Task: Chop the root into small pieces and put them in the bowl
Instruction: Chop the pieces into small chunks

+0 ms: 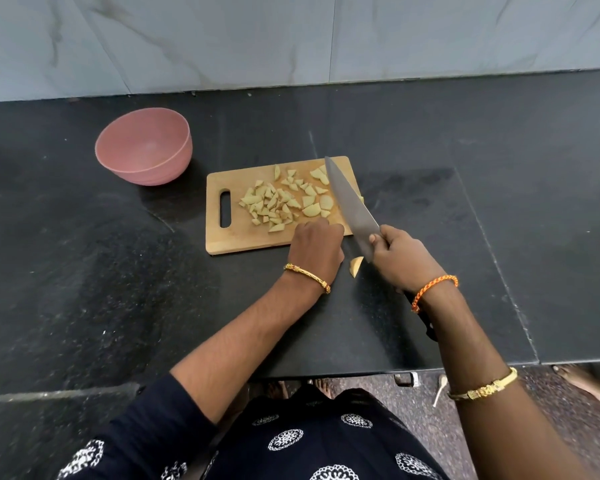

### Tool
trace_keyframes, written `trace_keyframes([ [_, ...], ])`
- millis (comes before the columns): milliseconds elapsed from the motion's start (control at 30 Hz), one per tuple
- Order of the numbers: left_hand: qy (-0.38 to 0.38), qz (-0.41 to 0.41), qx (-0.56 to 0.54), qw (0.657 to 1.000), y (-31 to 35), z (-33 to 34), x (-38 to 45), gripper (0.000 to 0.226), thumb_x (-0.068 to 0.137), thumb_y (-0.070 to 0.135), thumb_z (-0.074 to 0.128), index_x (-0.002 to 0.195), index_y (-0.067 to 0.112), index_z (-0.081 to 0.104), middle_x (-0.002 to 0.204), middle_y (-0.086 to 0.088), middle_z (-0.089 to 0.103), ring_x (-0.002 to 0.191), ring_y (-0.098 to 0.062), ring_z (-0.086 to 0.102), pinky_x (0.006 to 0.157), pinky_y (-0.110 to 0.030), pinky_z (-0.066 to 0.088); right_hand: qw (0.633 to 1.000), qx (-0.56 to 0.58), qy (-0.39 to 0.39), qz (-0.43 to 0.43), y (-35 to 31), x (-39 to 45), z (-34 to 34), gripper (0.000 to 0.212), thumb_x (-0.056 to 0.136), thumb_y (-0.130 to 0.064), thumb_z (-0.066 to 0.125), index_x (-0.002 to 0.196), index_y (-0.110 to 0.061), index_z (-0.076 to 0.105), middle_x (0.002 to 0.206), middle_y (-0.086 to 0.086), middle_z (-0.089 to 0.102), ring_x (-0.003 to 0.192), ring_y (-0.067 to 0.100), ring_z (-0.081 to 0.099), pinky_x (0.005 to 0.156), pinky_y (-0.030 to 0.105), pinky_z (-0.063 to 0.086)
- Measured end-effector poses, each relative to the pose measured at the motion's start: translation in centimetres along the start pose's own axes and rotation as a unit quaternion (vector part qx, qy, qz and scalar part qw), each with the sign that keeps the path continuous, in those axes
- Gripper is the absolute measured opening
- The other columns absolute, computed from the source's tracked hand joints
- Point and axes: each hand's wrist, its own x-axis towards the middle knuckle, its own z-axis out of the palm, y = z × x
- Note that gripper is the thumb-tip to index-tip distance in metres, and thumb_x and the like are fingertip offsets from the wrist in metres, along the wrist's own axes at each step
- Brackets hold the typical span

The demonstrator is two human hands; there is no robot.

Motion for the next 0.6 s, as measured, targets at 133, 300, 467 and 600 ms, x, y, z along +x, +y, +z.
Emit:
trace_keyframes([
  [133,-0.01,0.013,0.017,1.0,0.1,0.1,-0.5,0.018,0.091,0.008,0.045,0.096,0.001,0.061,0.094,-0.016,0.059,0.087,-0.032,0.056,0.068,-0.032,0.03,1.0,0.003,0.002,-0.009,-0.2,0.0,0.0,0.022,0.101,-0.026,0.034,0.091,-0.014,0.049,0.072,0.002,0.049,0.059,0.015,0.047,0.055,0.029,0.043],
  [300,0.024,0.054,0.009,0.998,-0.8,-0.6,-0.3,0.018,0.059,0.002,0.077,0.058,0.002,0.058,0.056,-0.011,0.055,0.048,-0.027,0.054,0.046,-0.025,0.041,1.0,0.001,0.003,-0.019,-0.4,0.1,-0.2,0.021,0.1,-0.026,0.034,0.087,-0.016,0.047,0.071,0.002,0.049,0.058,0.016,0.046,0.053,0.028,0.041],
  [467,0.097,-0.078,-0.112,0.986,-5.0,-1.4,2.6,0.015,0.084,0.013,0.058,0.088,0.004,0.069,0.087,-0.012,0.065,0.081,-0.026,0.058,0.071,-0.033,0.045,1.0,0.004,-0.012,-0.024,-0.5,0.2,-0.5,0.022,0.101,-0.026,0.034,0.082,-0.021,0.043,0.073,-0.001,0.047,0.06,0.015,0.047,0.046,0.023,0.039],
  [600,0.132,-0.059,-0.087,0.986,-5.9,-0.9,3.1,0.023,0.089,0.024,0.056,0.093,0.009,0.073,0.09,-0.009,0.067,0.086,-0.027,0.058,0.073,-0.034,0.042,1.0,0.007,-0.016,-0.016,-0.6,0.3,-0.7,0.017,0.101,-0.028,0.033,0.094,-0.018,0.045,0.076,0.001,0.048,0.062,0.016,0.048,0.044,0.024,0.04],
])
